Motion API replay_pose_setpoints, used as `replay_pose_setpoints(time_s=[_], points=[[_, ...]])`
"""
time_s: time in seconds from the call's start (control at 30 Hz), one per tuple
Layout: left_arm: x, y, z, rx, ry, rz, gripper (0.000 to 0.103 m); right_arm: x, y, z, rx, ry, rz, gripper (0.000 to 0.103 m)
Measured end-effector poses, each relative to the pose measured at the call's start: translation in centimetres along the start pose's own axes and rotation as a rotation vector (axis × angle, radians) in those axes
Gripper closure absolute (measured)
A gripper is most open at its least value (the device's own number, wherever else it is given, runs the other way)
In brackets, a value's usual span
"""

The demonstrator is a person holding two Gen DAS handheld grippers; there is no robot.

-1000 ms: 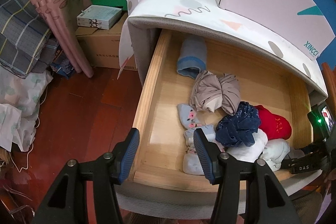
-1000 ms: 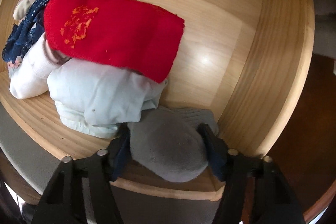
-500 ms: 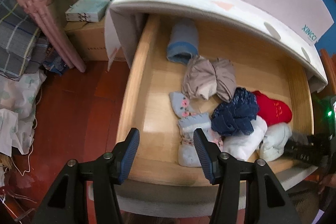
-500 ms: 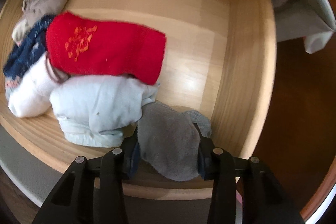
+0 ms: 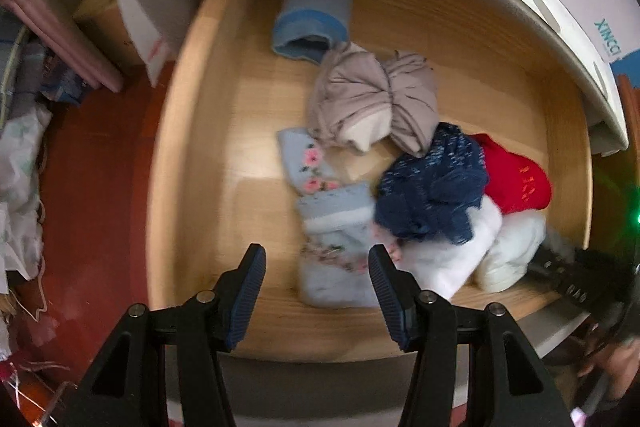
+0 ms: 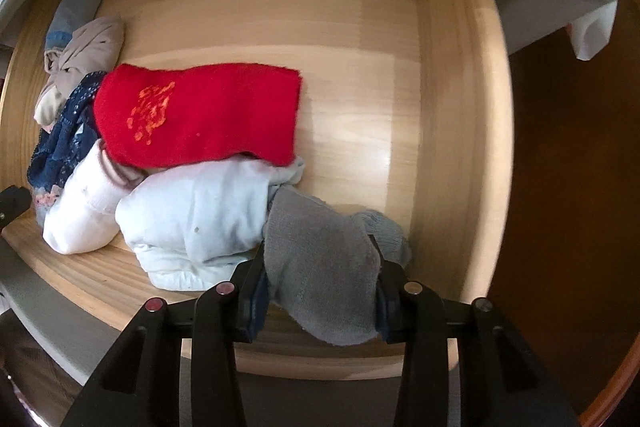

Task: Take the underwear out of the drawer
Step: 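Lower the left gripper onto the light blue floral sock and grasp it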

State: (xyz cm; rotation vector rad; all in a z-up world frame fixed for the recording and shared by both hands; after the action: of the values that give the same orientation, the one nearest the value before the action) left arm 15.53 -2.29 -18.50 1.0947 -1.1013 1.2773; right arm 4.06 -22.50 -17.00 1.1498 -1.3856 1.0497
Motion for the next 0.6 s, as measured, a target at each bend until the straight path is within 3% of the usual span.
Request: replay_pose_setpoints(time_s=[0.23,0.4,0.6], points=[[-2.2,-0.3,1.4,0.054,0.008,-0.103,0.048,0.2,-0.4,-0.6,-0.012,-0.033,-0.032,0.065],[-3.7,0.2,1.6,0.058,-0.032,-0.136,0.048,0.7,-0.7,0.3,0.047,0.006,-0.041,0.065],[-5.1,0.6,1.5,0.072,-0.058,-0.172,0.048,2.8,0.7,-1.7,0.103,0.061,-0.027,0.065]])
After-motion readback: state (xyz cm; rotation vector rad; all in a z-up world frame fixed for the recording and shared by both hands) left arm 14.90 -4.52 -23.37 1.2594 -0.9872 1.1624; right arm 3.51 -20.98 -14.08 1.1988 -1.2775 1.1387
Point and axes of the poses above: each gripper's, at about its wrist camera, not at the fingertips, and x roughly against the way its jaws point, z to its right, y to its underside, the point moved 9 cm from there along -x, roughly the way its jaws point, and after that the axes turned 10 degrees about x, right-handed, at the moved point
